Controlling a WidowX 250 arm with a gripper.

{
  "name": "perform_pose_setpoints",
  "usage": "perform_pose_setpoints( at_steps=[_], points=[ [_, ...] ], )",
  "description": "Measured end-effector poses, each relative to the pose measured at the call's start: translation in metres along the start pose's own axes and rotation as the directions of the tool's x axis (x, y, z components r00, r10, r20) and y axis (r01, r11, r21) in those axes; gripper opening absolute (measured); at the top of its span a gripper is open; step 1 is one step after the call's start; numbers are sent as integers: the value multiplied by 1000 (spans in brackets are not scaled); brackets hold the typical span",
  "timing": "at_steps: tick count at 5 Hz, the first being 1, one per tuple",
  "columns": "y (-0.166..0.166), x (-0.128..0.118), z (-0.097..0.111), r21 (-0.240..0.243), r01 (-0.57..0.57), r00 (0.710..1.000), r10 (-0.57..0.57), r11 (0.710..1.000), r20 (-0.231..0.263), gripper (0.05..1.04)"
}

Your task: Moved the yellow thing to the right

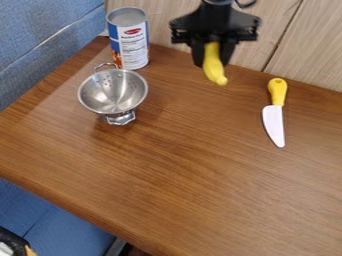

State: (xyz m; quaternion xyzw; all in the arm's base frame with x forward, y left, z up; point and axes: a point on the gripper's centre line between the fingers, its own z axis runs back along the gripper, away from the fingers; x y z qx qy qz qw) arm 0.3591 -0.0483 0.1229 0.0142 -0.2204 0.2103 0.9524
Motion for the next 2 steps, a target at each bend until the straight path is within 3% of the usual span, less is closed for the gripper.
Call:
perform_pose_setpoints(
  at_steps=[2],
  points=[
    [-29, -67, 4, -36, 56, 994, -60, 998, -88, 412]
  ],
)
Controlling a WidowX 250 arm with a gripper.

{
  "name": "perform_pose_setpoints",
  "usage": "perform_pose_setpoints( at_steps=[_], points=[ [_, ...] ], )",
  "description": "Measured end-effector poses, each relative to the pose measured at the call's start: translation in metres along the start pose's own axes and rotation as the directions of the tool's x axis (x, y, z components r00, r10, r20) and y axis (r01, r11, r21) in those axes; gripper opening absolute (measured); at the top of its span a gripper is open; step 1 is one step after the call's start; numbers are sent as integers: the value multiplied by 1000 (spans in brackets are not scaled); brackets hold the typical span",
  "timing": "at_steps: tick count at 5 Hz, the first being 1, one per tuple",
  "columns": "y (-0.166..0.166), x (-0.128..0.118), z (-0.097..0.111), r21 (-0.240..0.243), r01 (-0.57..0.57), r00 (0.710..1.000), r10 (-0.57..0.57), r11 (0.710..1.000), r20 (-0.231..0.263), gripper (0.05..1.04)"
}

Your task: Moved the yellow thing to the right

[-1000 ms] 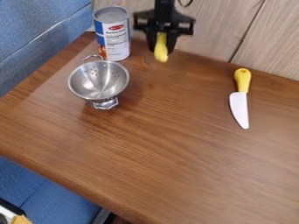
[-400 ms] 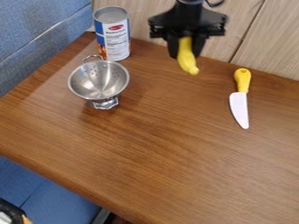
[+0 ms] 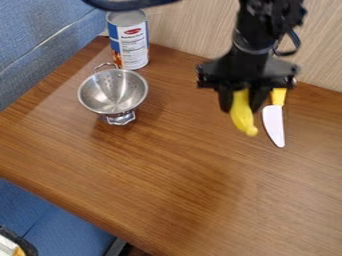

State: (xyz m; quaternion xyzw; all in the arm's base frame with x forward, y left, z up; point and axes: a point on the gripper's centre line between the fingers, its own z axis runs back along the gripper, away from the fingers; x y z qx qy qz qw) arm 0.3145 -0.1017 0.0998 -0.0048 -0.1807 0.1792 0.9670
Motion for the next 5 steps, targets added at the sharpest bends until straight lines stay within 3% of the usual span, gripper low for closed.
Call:
perform_pose_setpoints(
  at_steps=[2, 3, 5],
  points=[
    [-25, -52, -29, -41, 91, 986, -96, 995, -135, 412],
    [-32, -62, -50, -64, 133, 976, -142, 989, -162, 412],
    [-38, -57, -55, -52, 146, 977, -152, 988, -148, 465]
  ],
)
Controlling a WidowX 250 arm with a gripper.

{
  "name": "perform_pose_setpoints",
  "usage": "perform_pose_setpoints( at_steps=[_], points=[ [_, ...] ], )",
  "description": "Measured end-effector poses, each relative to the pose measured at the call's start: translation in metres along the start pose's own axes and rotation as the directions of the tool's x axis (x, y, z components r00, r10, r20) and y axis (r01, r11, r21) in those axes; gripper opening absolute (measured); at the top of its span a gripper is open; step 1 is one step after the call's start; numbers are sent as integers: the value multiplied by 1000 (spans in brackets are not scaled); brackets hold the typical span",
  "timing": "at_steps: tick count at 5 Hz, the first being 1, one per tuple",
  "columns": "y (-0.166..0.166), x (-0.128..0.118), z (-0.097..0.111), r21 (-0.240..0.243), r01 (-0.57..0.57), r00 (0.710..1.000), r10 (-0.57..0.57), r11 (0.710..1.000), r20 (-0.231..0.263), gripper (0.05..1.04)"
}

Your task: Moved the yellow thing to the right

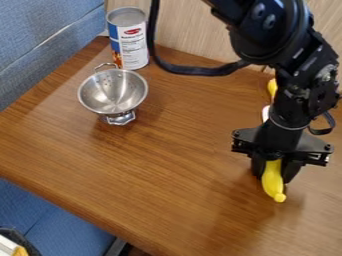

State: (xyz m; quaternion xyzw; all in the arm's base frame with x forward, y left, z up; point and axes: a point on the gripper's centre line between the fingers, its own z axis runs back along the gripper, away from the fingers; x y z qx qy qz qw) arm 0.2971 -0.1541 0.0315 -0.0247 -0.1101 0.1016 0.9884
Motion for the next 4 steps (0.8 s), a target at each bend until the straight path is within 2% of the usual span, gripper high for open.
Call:
perform_pose_setpoints(
  at_steps=[1, 2, 3, 4],
  points=[
    [2, 0, 0, 25, -4, 1000, 4, 1000, -4, 769],
    [2, 0, 1, 29, -15, 1000, 15, 999, -6, 995],
    [1, 4, 7, 28, -39, 999, 39, 999, 2, 1005],
    [-2, 15, 31, -15, -66, 997, 67, 998, 38, 1001]
  ],
)
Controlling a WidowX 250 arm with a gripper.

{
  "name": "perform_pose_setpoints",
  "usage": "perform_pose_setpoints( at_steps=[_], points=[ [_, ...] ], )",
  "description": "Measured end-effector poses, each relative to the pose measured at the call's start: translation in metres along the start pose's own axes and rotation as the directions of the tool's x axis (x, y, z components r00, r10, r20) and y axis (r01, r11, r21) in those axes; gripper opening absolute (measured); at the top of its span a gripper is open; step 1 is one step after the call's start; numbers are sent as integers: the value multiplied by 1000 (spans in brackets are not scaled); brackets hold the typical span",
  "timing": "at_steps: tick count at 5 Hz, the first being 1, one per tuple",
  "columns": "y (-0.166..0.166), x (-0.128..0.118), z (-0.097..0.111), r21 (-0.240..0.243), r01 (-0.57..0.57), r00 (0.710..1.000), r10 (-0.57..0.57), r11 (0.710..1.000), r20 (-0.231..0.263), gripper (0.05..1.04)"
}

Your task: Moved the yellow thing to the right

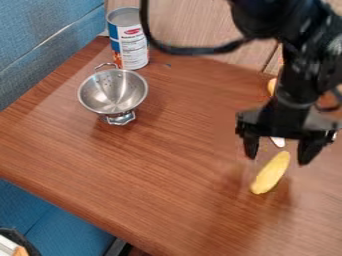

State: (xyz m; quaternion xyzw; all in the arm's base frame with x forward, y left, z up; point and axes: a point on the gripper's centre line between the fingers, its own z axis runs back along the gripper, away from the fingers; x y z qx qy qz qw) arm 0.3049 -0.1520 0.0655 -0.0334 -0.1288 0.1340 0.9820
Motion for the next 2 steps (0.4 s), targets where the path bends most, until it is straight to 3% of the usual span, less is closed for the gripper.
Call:
perform_pose_setpoints(
  at_steps=[2],
  points=[
    [2, 23, 38, -163, -64, 998, 68, 985, 16, 1001]
  ],
)
